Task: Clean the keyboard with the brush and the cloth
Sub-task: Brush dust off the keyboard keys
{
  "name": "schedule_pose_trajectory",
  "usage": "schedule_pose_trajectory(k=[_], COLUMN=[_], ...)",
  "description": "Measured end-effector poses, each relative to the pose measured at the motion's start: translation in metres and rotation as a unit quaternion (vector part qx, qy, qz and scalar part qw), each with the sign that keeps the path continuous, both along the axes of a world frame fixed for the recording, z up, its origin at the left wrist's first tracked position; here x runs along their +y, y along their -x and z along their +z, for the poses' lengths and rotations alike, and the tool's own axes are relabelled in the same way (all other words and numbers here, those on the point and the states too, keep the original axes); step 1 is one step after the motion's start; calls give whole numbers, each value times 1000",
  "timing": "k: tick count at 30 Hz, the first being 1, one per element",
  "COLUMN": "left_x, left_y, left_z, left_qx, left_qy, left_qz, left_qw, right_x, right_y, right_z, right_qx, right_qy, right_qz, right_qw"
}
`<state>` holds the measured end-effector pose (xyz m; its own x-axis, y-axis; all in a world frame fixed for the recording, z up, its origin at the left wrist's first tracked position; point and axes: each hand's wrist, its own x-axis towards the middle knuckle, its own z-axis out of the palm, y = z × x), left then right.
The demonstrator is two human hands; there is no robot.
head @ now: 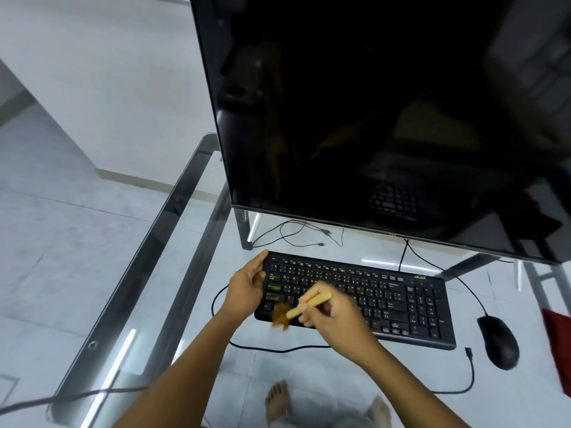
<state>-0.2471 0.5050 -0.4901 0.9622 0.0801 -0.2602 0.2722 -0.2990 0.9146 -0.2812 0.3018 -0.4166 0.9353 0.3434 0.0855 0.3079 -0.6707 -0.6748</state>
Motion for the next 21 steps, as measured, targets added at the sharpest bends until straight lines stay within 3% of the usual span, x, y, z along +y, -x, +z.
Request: schedule_pose_trajectory(k=[4,8,11,13,16,21], left_x=[0,0,-1,-3,-3,-5], left_y=[0,1,1,1,3,6], left_z=[0,-1,-1,0,-2,4], left_qx=[4,3,1,1,-7,-42], left_qy=[4,-2,-9,-13,-24,-63], left_qz=[-3,5,5,9,13,37], left_qw=[1000,1000,1000,1000,1000,996], right_x=[-6,-10,-18,-11,7,34], right_y=[-5,-5,-24,-34,-45,-64], right_z=[-1,-4,1,6,7,10], right_qx=[9,7,-9,-28,0,-30], right_qy=[-56,19,-64,-77,-21,-31], right_qz=[-123,-57,-188,-173,-84,-64], right_qw=[991,998,980,982,996,997])
